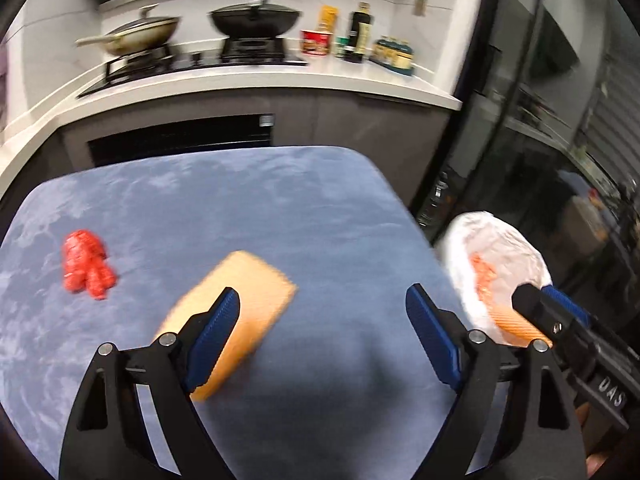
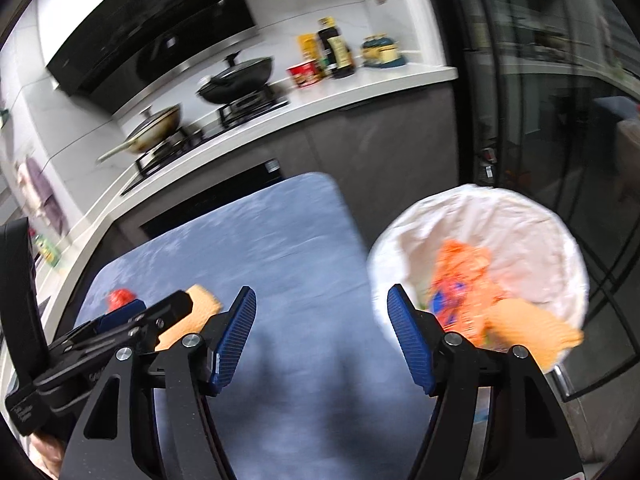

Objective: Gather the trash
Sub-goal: 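Grasp the second orange foam net with the right tool while the left tool grasps the red bag, then carry the foam net and red bag over the bin and open both tools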

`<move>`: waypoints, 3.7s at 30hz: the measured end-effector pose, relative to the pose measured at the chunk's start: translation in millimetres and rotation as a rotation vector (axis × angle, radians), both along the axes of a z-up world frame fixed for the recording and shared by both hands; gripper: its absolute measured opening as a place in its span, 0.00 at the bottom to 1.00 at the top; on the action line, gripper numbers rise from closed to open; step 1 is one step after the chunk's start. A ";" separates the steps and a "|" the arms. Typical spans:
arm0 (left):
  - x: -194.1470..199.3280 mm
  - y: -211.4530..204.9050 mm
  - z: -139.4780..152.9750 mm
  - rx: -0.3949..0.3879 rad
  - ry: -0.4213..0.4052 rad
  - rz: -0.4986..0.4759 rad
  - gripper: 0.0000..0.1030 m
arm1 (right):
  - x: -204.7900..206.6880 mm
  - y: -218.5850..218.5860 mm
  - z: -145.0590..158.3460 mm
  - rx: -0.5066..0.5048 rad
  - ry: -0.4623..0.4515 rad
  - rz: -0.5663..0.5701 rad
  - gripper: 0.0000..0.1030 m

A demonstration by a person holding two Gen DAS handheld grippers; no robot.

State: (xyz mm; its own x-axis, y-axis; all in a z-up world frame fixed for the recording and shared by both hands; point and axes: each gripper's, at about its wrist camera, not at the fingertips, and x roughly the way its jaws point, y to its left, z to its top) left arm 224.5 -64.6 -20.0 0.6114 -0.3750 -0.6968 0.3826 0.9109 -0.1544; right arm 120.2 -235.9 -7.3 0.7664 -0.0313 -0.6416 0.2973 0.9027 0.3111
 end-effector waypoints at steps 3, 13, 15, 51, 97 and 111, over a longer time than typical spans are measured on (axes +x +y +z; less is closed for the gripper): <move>5.6 25.9 -2.9 0.008 0.004 0.053 0.79 | 11.3 27.4 -3.4 0.010 0.011 0.052 0.64; 22.5 119.3 -12.6 0.057 0.014 0.211 0.87 | 50.8 110.9 -22.5 0.019 0.068 0.202 0.64; 28.7 135.6 -15.8 0.062 0.030 0.235 0.87 | 60.0 124.1 -27.8 0.012 0.080 0.223 0.65; 109.7 171.8 -62.6 0.086 0.127 0.300 0.32 | 112.4 162.5 -77.0 -0.006 0.164 0.233 0.30; -65.9 -64.9 7.8 0.043 0.048 -0.220 0.29 | -59.6 -55.6 -6.5 0.039 -0.043 -0.194 0.09; -79.7 -113.3 5.3 0.069 0.048 -0.327 0.29 | -74.7 -104.6 -13.5 0.027 -0.030 -0.286 0.10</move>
